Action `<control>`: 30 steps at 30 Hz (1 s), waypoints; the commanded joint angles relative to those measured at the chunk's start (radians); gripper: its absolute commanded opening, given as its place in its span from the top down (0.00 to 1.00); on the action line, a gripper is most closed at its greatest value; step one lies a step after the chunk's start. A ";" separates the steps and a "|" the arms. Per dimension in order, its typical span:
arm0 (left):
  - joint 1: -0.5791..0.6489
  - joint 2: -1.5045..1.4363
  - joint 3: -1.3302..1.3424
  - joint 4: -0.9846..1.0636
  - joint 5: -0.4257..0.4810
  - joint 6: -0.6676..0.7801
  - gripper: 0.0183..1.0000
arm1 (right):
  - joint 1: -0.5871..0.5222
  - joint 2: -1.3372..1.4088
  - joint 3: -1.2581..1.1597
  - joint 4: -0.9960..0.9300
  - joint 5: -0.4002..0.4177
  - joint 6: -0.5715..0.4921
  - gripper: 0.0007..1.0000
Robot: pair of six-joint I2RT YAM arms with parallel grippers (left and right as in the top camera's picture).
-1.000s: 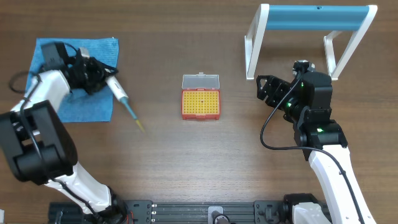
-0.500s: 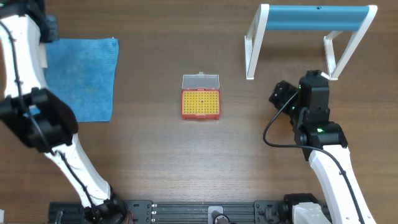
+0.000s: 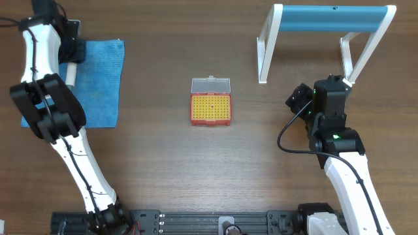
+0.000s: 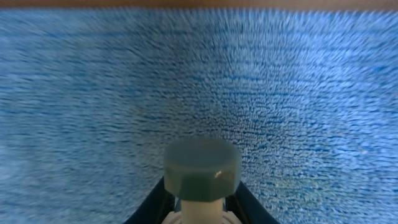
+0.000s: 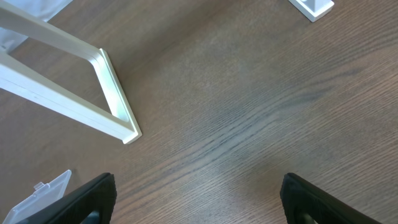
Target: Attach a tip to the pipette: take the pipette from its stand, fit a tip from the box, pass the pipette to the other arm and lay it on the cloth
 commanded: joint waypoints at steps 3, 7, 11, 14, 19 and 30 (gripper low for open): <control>0.010 0.023 0.021 -0.008 0.024 -0.024 0.99 | 0.000 -0.009 0.008 -0.002 -0.001 0.011 0.14; 0.010 0.023 0.021 -0.007 0.024 -0.027 0.71 | 0.000 -0.009 0.008 -0.002 -0.002 0.011 0.14; 0.010 0.023 0.021 0.006 0.023 -0.028 0.38 | 0.000 -0.009 0.008 -0.002 -0.002 0.011 0.14; 0.005 0.018 0.035 -0.002 -0.003 -0.032 0.28 | 0.000 -0.009 0.008 -0.002 -0.002 0.011 0.14; -0.023 -0.089 0.398 -0.315 0.005 -0.129 0.22 | -0.001 -0.043 0.009 0.038 -0.006 0.011 0.14; -0.105 -0.671 0.330 -0.667 0.200 -0.212 0.18 | -0.011 -0.556 0.008 -0.041 0.200 -0.348 0.14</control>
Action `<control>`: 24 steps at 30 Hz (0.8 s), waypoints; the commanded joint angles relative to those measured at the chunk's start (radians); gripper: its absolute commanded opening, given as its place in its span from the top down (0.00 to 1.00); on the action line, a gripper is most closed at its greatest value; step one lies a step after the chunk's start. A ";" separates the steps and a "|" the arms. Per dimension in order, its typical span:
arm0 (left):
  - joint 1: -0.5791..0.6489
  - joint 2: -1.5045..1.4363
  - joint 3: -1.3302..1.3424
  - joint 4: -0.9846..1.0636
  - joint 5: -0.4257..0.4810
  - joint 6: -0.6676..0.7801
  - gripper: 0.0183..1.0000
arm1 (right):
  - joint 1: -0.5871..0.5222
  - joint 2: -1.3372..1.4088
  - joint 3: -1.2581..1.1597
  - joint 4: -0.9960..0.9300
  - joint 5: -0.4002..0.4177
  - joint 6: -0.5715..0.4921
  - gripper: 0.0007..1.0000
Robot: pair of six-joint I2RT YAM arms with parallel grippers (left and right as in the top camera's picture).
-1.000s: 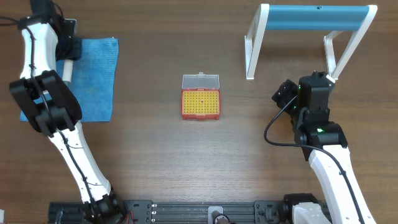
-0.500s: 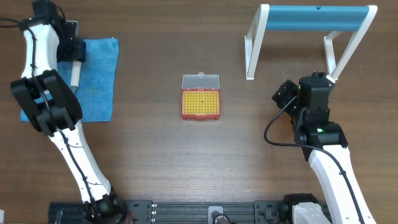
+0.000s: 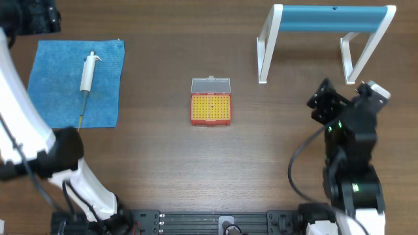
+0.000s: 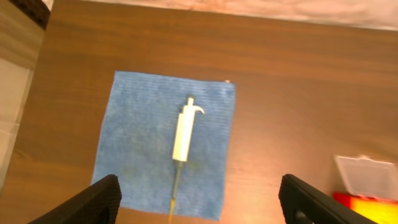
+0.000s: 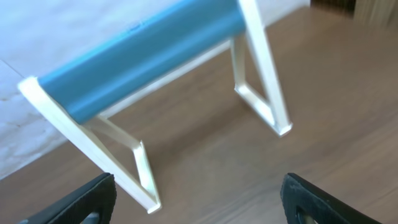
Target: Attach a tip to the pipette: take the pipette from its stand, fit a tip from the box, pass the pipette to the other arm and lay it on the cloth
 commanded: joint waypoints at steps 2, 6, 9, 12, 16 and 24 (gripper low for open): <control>-0.081 -0.370 -0.481 -0.009 0.061 -0.029 0.18 | 0.010 -0.264 0.005 -0.140 0.047 -0.251 0.14; -0.100 -0.679 -0.936 0.073 0.087 -0.119 0.17 | 0.010 -0.420 -0.035 -0.235 0.031 -0.327 0.14; -0.100 -0.965 -1.239 0.175 0.114 -0.228 0.17 | 0.010 -0.534 -0.081 -0.228 -0.063 -0.411 0.14; -0.099 -1.334 -1.535 0.333 0.111 -0.398 0.09 | 0.010 -0.658 -0.124 -0.226 -0.073 -0.438 0.14; -0.099 -1.640 -1.767 0.520 0.089 -0.442 0.05 | 0.010 -0.700 -0.149 -0.256 -0.072 -0.484 0.14; -0.099 -1.747 -1.876 0.534 0.090 -0.442 0.05 | 0.010 -0.708 -0.177 -0.452 0.014 -0.469 0.14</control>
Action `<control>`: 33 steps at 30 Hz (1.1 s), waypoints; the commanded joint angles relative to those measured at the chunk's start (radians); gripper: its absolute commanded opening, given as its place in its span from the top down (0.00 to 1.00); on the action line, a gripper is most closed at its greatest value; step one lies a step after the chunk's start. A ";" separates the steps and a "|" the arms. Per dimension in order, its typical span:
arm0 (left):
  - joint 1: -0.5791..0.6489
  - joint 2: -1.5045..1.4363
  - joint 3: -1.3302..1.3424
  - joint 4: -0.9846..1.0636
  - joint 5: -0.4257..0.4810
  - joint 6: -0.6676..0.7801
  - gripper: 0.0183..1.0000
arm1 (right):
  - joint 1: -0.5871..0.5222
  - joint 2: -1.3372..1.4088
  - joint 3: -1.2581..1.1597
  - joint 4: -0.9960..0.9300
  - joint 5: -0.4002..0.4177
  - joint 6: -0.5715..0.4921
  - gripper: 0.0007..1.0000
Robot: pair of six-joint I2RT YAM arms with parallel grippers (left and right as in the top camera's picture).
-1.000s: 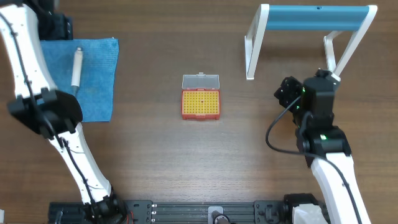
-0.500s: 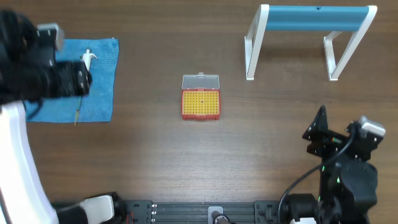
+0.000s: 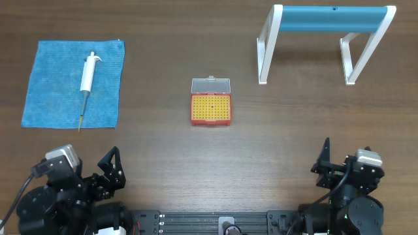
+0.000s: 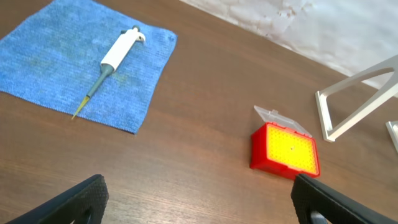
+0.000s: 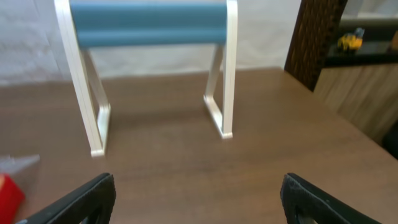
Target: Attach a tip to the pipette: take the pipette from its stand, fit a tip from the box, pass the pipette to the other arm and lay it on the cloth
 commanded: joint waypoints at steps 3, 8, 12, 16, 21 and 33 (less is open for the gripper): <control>-0.001 -0.010 -0.018 0.008 0.000 -0.016 0.05 | 0.005 -0.008 -0.010 -0.145 0.021 -0.011 0.14; -0.002 -0.011 -0.021 0.008 0.000 -0.016 0.05 | 0.005 -0.008 -0.010 -0.237 0.021 -0.011 0.14; -0.129 -0.042 -0.112 0.084 -0.097 0.022 0.05 | 0.005 -0.008 -0.010 -0.237 0.021 -0.011 0.14; -0.203 -0.133 -0.461 0.701 -0.293 0.023 0.05 | 0.005 -0.008 -0.010 -0.237 0.021 -0.011 0.14; -0.127 -0.145 -0.874 1.439 -0.129 0.023 0.05 | 0.005 -0.008 -0.010 -0.237 0.021 -0.011 0.14; -0.126 -0.280 -0.904 1.085 -0.116 0.048 0.04 | 0.005 -0.008 -0.010 -0.237 0.021 -0.011 0.14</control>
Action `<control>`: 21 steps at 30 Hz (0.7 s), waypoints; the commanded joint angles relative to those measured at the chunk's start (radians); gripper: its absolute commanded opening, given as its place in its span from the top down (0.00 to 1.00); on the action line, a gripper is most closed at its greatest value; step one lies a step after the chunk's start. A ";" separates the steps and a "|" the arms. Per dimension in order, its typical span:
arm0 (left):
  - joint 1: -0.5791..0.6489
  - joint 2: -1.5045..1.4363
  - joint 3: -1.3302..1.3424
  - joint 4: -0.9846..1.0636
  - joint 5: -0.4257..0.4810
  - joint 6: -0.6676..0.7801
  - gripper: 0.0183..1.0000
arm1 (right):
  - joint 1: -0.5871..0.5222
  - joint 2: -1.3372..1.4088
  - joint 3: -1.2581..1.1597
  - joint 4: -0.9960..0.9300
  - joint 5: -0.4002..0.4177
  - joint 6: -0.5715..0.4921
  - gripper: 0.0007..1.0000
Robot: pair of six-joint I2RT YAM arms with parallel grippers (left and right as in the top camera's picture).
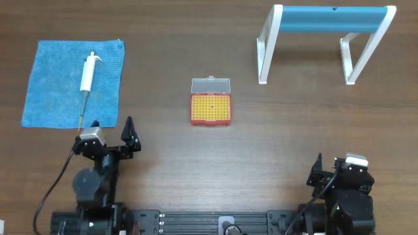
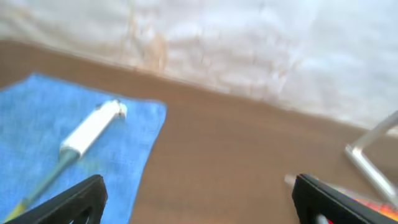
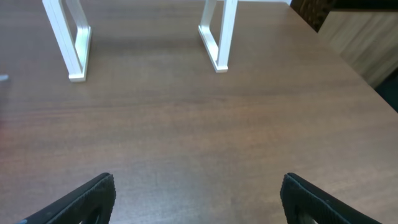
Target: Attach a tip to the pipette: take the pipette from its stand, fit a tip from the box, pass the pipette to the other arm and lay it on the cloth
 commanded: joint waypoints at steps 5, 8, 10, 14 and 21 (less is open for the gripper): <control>0.004 -0.036 -0.001 -0.019 0.012 0.016 0.04 | 0.005 -0.005 -0.001 0.004 0.008 -0.010 0.14; 0.004 -0.036 -0.001 -0.019 0.012 0.016 0.04 | 0.005 -0.005 -0.001 0.004 0.008 -0.010 0.14; 0.004 -0.036 -0.001 -0.019 0.012 0.016 0.04 | 0.005 -0.005 -0.001 0.004 0.008 -0.010 0.14; 0.004 -0.036 -0.001 -0.019 0.012 0.016 0.04 | 0.005 -0.005 -0.001 0.004 0.008 -0.010 0.14; 0.004 -0.036 -0.001 -0.019 0.012 0.016 0.04 | 0.005 -0.007 -0.269 0.696 -0.263 -0.003 0.14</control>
